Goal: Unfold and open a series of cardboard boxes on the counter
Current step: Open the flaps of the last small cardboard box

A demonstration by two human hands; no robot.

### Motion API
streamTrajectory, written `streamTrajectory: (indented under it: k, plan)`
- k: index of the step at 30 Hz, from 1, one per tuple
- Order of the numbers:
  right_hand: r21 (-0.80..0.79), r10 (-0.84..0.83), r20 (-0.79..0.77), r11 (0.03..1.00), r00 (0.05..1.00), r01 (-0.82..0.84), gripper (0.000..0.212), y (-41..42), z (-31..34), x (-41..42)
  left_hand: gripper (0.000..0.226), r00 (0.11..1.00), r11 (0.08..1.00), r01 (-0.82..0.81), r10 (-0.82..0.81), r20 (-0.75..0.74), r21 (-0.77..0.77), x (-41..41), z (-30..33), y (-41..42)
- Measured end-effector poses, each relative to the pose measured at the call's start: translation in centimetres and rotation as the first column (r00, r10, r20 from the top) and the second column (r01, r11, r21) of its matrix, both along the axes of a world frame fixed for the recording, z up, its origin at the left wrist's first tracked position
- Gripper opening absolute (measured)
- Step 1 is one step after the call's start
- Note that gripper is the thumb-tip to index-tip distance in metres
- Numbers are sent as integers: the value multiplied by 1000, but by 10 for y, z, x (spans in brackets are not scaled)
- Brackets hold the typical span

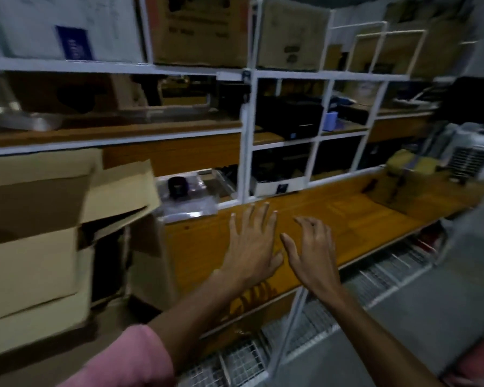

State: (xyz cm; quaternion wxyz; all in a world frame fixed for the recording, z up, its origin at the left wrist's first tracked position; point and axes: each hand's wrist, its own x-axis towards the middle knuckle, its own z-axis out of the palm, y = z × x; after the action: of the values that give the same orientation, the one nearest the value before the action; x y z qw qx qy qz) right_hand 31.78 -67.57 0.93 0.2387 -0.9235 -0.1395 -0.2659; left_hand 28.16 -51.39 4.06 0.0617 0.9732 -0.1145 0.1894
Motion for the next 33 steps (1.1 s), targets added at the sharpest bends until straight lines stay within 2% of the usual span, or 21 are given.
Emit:
streamTrajectory:
  k: [4, 11, 15, 19, 26, 29, 33]
  plan:
    - [50, -147, -4, 988, 989, 147, 57, -95, -5, 34, 90, 996, 995, 85, -85, 15, -46, 52, -5, -97]
    - [105, -235, -24, 966, 972, 236, 55, -193, -4, 75, 103, 979, 970, 203, -195, 66, -134, 113, -12, -204]
    - [131, -267, -40, 954, 963, 270, 56, -212, -8, 103, 118, 960, 958, 277, -273, 56, -70, 140, -16, -224]
    - [108, -277, -69, 953, 958, 283, 56, -221, -19, 133, 118, 933, 934, 357, -356, 51, -27, 172, -28, -227]
    - [31, -369, -19, 929, 929, 369, 60, -233, -12, 199, 92, 944, 944, 328, -329, 25, 24, 254, -21, -220]
    - [21, -375, -7, 927, 927, 376, 61, -235, -12, 221, 88, 952, 952, 306, -306, -8, 3, 281, -20, -221]
    - [2, -396, 9, 918, 918, 396, 58, -238, -14, 248, 87, 942, 938, 336, -334, -40, 90, 311, -25, -221]
